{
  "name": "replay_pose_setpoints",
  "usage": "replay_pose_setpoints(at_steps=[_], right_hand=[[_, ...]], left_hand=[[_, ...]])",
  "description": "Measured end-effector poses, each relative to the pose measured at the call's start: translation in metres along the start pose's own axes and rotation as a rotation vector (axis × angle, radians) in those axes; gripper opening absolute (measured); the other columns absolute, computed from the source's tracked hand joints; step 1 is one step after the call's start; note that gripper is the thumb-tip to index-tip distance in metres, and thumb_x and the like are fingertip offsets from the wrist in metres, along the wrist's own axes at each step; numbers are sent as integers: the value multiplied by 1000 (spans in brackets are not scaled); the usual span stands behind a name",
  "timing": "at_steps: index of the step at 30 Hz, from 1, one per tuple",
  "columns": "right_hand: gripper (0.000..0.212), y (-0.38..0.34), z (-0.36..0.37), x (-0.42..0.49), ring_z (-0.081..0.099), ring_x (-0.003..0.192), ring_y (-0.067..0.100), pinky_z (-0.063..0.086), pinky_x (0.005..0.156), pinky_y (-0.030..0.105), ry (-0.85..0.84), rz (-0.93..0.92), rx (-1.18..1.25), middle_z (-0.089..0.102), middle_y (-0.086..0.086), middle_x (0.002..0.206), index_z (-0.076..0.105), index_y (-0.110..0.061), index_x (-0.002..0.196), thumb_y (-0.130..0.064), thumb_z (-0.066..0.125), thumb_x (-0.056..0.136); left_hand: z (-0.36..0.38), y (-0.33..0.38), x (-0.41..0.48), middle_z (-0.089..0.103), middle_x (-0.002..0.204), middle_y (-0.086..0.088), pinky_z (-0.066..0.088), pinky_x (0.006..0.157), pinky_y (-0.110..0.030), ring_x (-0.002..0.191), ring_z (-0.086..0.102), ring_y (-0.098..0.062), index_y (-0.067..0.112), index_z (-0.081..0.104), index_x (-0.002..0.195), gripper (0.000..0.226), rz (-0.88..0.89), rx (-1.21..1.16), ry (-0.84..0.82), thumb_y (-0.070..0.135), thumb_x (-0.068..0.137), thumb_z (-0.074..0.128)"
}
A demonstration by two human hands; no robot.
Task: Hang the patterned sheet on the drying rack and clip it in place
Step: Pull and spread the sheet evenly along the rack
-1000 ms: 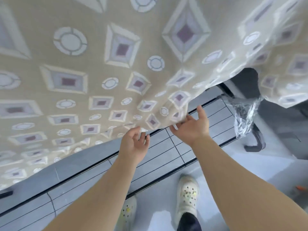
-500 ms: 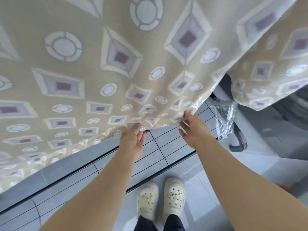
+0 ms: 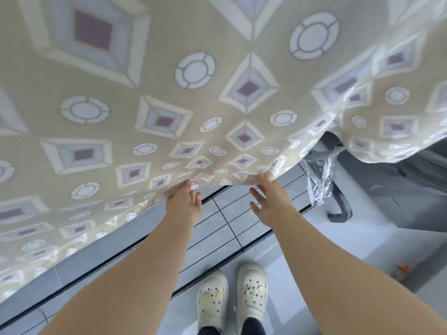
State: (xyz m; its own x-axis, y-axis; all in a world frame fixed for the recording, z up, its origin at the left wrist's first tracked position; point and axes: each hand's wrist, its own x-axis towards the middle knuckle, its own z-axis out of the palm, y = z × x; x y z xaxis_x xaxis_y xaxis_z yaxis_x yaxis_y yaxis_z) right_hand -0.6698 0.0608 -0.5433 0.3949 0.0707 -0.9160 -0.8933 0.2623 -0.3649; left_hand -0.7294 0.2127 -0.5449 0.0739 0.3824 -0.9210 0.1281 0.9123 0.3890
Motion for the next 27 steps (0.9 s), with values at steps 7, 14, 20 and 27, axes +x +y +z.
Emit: replay_pose_setpoints(at_steps=[7,14,20,27], right_hand=[[39,-64,-17,-21,54,115,23,35,104,43,-219,-21,455,61,2,117,56,-20,122,-36,46,88],[39,-96,-34,-4,58,110,23,44,97,39,-184,-2,513,60,2,126,58,-17,117,-41,55,87],[11,-139,-72,5,58,94,17,45,92,32,-201,5,424,62,-1,98,61,-16,91,-26,57,89],[27,-188,-121,15,59,93,18,51,58,26,-133,-7,612,58,3,112,63,-7,106,5,49,85]], left_hand=[[12,-11,-36,57,89,-2,41,86,-33,82,54,-20,15,53,84,8,-124,-161,-233,10,88,50],[68,-67,-64,59,88,-1,46,82,-33,85,57,-16,14,56,86,7,-205,-129,-377,7,88,55],[122,-112,-98,61,97,-4,42,99,-36,107,56,-19,10,57,85,8,-218,-70,-388,3,87,60],[179,-131,-115,68,61,3,44,96,-27,78,60,-9,11,57,76,16,-154,-22,-372,-1,83,63]])
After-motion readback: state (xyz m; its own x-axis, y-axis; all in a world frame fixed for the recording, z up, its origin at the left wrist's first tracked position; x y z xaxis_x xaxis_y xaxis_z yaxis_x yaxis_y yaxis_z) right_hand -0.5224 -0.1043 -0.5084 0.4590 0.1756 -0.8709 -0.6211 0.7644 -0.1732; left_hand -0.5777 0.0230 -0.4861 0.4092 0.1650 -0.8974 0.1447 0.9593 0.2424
